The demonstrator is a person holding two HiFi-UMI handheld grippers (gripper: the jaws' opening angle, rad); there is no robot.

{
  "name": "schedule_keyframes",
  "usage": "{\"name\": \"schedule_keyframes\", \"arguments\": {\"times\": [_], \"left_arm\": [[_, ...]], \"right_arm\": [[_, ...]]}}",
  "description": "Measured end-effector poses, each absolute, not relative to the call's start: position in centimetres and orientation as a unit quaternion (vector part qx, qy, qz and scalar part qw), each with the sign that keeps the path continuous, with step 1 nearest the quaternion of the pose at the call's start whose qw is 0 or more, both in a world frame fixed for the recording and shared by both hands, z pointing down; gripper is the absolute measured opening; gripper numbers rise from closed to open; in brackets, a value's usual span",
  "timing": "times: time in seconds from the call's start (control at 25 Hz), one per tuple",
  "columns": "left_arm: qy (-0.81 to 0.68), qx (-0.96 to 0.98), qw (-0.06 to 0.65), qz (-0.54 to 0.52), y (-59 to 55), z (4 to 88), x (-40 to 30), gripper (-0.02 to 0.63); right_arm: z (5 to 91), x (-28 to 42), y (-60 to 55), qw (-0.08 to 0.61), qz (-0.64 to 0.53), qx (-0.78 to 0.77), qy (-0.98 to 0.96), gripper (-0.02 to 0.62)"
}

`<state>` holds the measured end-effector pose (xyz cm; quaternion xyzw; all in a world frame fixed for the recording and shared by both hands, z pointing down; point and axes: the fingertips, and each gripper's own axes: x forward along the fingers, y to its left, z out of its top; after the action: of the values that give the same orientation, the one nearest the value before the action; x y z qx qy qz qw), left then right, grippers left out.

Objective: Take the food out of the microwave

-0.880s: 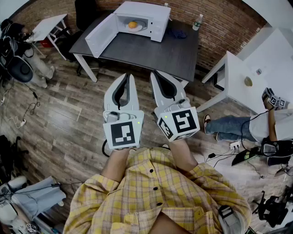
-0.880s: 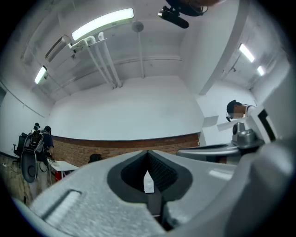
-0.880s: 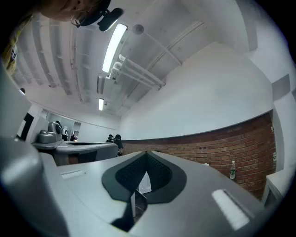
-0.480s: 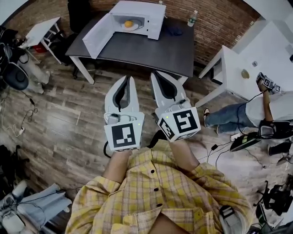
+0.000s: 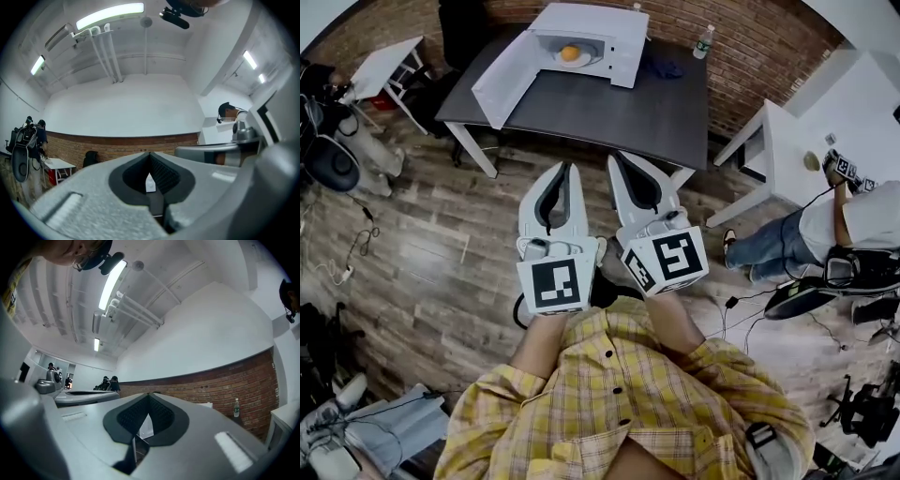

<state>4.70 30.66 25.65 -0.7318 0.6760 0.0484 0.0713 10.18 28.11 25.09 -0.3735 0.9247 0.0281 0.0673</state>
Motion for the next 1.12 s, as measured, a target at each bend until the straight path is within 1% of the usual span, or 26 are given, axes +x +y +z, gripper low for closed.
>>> {"name": "schedule_keyframes", "arguments": {"times": [0.16, 0.52, 0.64, 1.12], "left_arm": [[0.672, -0.735, 0.072, 0.054, 27.3, 26.0, 3.4, 0.0], [0.67, -0.738, 0.059, 0.044, 15.7, 25.8, -0.3, 0.0], [0.671, -0.739, 0.065, 0.023, 12.0, 25.9, -1.1, 0.0], [0.667, -0.741, 0.074, 0.011, -0.7, 26.1, -1.4, 0.0]], "right_arm": [[25.9, 9.0, 24.4, 0.078, 0.016, -0.382, 0.921, 0.003], [25.6, 5.7, 13.0, 0.074, 0.006, -0.389, 0.918, 0.003], [25.5, 5.1, 9.2, 0.072, 0.003, -0.391, 0.917, 0.003], [25.5, 5.2, -3.1, 0.087, 0.0, -0.402, 0.911, 0.003]]}}
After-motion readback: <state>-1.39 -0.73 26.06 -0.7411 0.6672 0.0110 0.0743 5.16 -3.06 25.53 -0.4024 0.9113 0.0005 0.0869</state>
